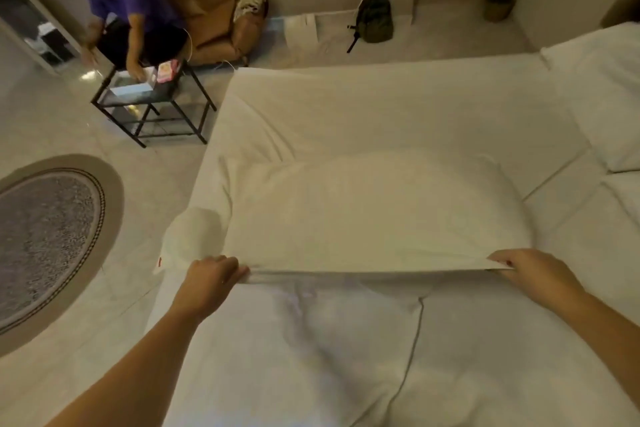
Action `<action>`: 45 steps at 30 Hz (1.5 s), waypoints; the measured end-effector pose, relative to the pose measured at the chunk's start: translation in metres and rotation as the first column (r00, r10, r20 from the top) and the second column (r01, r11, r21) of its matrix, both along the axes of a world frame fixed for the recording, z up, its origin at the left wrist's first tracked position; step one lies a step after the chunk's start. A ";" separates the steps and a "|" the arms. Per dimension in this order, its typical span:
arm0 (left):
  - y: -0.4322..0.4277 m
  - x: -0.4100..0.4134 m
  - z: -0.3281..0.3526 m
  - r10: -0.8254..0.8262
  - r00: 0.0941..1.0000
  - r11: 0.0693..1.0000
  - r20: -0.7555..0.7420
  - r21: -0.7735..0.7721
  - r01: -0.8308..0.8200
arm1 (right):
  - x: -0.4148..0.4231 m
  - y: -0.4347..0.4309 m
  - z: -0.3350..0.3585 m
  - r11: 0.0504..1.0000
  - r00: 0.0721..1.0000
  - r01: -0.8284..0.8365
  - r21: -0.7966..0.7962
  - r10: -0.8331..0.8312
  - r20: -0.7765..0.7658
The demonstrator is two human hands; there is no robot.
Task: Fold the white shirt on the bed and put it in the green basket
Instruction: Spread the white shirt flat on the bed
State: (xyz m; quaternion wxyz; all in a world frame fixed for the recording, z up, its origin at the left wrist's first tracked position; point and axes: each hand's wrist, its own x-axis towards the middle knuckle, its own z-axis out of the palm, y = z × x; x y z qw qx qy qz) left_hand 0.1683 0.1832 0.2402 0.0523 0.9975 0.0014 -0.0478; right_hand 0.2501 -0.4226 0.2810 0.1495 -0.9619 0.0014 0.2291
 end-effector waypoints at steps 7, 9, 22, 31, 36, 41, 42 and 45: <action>-0.027 -0.044 -0.111 0.032 0.973 0.998 -0.230 0.055 -0.020 | -0.049 0.000 -0.120 0.996 0.971 -0.084 -0.021 0.077 -0.224; -0.036 -0.055 -0.131 0.060 0.955 0.998 -0.292 0.048 -0.048 | -0.060 0.000 -0.144 0.997 0.960 -0.072 -0.017 0.064 -0.273; -0.054 -0.083 -0.205 0.125 0.807 0.991 -0.577 0.028 -0.134 | -0.087 0.014 -0.222 0.998 0.875 -0.043 0.046 0.060 -0.480; -0.077 -0.071 -0.214 0.122 0.770 0.987 -0.626 -0.009 -0.163 | -0.101 0.034 -0.230 0.998 0.875 -0.030 0.047 0.048 -0.481; -0.085 -0.042 -0.206 0.066 0.810 0.994 -0.583 -0.035 -0.106 | -0.095 0.039 -0.217 0.998 0.905 0.029 0.054 -0.003 -0.426; -0.104 -0.011 -0.209 0.029 0.817 0.997 -0.575 -0.044 -0.067 | -0.087 0.028 -0.216 0.993 0.932 0.096 0.071 -0.065 -0.355; -0.110 -0.004 -0.210 0.019 0.814 0.997 -0.580 -0.047 -0.057 | -0.084 0.024 -0.217 0.993 0.935 0.095 0.072 -0.064 -0.347; -0.139 0.018 -0.212 0.009 0.813 0.998 -0.582 -0.043 -0.042 | -0.078 0.006 -0.223 0.991 0.941 0.104 0.082 -0.071 -0.330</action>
